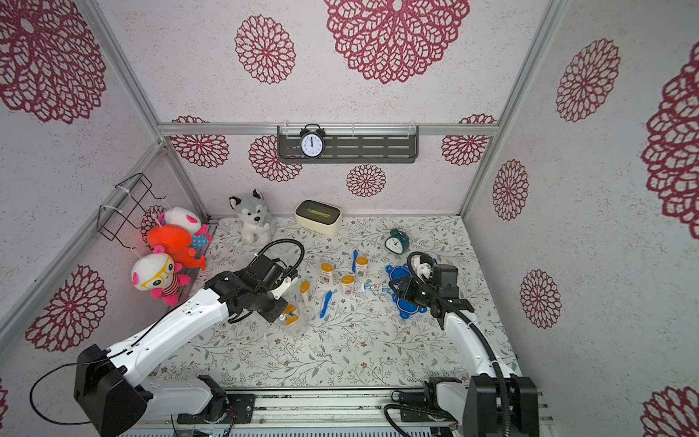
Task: Pack away toiletry kits
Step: Place the container at the center of the board.
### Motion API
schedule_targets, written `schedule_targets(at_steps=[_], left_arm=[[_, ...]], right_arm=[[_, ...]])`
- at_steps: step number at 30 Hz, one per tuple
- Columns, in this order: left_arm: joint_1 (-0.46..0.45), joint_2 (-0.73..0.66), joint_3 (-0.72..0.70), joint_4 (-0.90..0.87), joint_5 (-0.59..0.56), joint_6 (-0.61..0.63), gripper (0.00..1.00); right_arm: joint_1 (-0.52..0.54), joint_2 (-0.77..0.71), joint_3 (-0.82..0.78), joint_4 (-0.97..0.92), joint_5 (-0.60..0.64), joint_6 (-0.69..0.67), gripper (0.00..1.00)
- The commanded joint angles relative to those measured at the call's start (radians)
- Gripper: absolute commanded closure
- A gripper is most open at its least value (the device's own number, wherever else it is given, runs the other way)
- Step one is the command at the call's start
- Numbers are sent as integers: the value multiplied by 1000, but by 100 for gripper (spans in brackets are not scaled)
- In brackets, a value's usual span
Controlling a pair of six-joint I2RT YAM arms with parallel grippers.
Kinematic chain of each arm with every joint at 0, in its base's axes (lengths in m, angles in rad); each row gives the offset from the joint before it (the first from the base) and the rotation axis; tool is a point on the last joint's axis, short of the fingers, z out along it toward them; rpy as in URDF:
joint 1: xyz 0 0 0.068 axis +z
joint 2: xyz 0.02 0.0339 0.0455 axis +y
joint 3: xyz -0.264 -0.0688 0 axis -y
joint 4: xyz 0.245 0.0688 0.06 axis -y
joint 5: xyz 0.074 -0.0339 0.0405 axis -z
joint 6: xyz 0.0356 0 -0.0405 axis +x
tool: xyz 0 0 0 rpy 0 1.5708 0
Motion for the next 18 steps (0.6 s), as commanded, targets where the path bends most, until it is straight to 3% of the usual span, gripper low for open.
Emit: schedule_targets(at_steps=[1, 5, 8, 15, 18], left_arm=[[1, 11, 9, 72, -2, -24, 100], [3, 9, 18, 87, -5, -20, 100], [3, 15, 19, 82, 10, -16, 91], [3, 33, 12, 85, 44, -23, 85], [3, 26, 22, 86, 31, -28, 66]], right_arm=[[-7, -10, -13, 17, -9, 2, 54], [-7, -8, -13, 5, 1, 0, 52], [-7, -12, -10, -5, 18, 1, 49], [-7, -11, 7, -24, 33, -15, 47], [-7, -4, 11, -29, 36, -25, 46]])
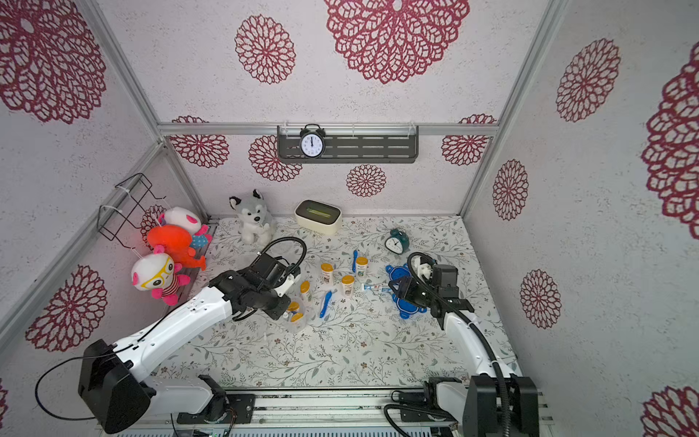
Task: Pack away toiletry kits
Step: Place the container at the center of the board.
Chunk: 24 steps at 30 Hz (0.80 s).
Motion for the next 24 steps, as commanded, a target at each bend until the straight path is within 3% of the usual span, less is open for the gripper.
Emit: schedule_targets(at_steps=[1, 3, 5, 11, 14, 21, 24], left_arm=[[2, -13, 21, 43, 2, -7, 58], [5, -41, 15, 74, -17, -5, 46], [17, -64, 17, 84, -42, -13, 41], [41, -133, 69, 118, -150, -100, 36], [42, -162, 60, 224, -134, -178, 34], [41, -116, -20, 539, -11, -313, 33], [42, -80, -19, 612, 2, -313, 32]], right_arm=[[-7, -1, 11, -16, 27, -22, 46], [-7, -2, 15, -24, 48, -27, 45], [-7, -4, 20, -35, 95, -28, 43], [-36, -1, 16, -75, 302, -17, 46], [-84, 15, -12, -78, 343, -2, 52], [-229, 23, -92, -49, 339, 17, 59], [-292, 47, -126, 1, 236, 25, 64]])
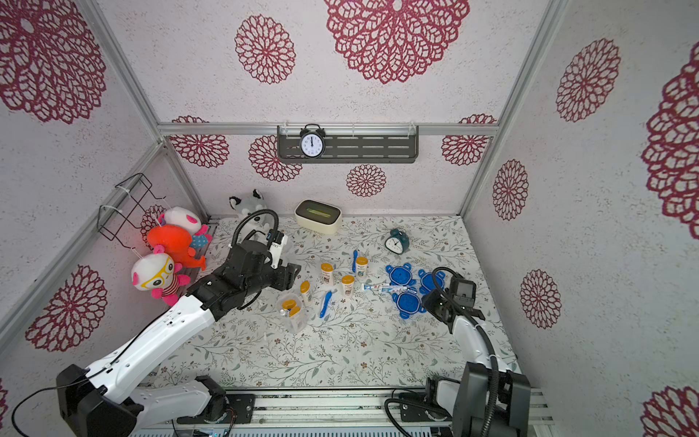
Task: Pack away toiletry kits
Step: Place the container at the center of the board, then pick up the lid from the center of the board.
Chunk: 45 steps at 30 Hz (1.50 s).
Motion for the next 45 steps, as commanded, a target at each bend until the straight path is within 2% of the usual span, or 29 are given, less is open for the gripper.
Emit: schedule_targets(at_steps=[1, 4, 8, 16, 21, 26, 33, 37, 45], left_arm=[[4, 45, 0, 164, 48, -41, 32], [4, 106, 32, 190, 89, -36, 32], [3, 163, 60, 231, 161, -58, 32], [2, 260, 97, 277, 262, -89, 32], [1, 273, 106, 289, 265, -91, 31], [1, 281, 111, 289, 265, -73, 31], [1, 297, 96, 306, 289, -69, 31], [2, 295, 89, 309, 299, -61, 30], [2, 286, 73, 314, 302, -55, 29]], right_arm=[[-41, 31, -13, 58, -92, 7, 63], [-42, 79, -13, 97, -158, -10, 60], [-55, 122, -8, 99, -110, -11, 56], [-83, 206, -19, 189, -171, -1, 62], [-81, 162, -20, 242, -177, -55, 63], [-65, 153, 59, 237, -192, -132, 59], [30, 260, 248, 252, -242, -438, 62], [33, 371, 340, 278, -272, -533, 61], [33, 617, 580, 90, -295, -743, 64]])
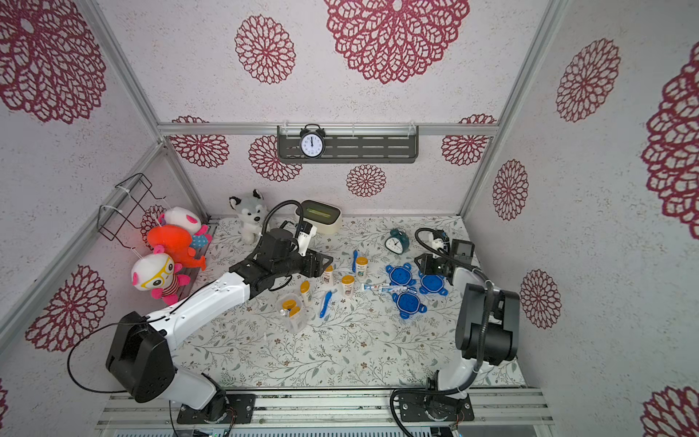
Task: Pack away toiletry kits
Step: Pick up the lid from the center of the board.
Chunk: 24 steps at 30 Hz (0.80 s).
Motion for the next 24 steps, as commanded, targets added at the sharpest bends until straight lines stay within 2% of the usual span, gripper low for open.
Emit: schedule_targets(at_steps=[1, 7, 24], left_arm=[[2, -6, -15, 33, 6, 11, 29], [3, -5, -19, 38, 20, 7, 29], [3, -24, -25, 34, 28, 9, 28]], right_arm=[[-1, 56, 74, -98, -54, -162, 64], [10, 172, 215, -242, -93, -293, 64], [62, 353, 439, -483, -8, -355, 69]])
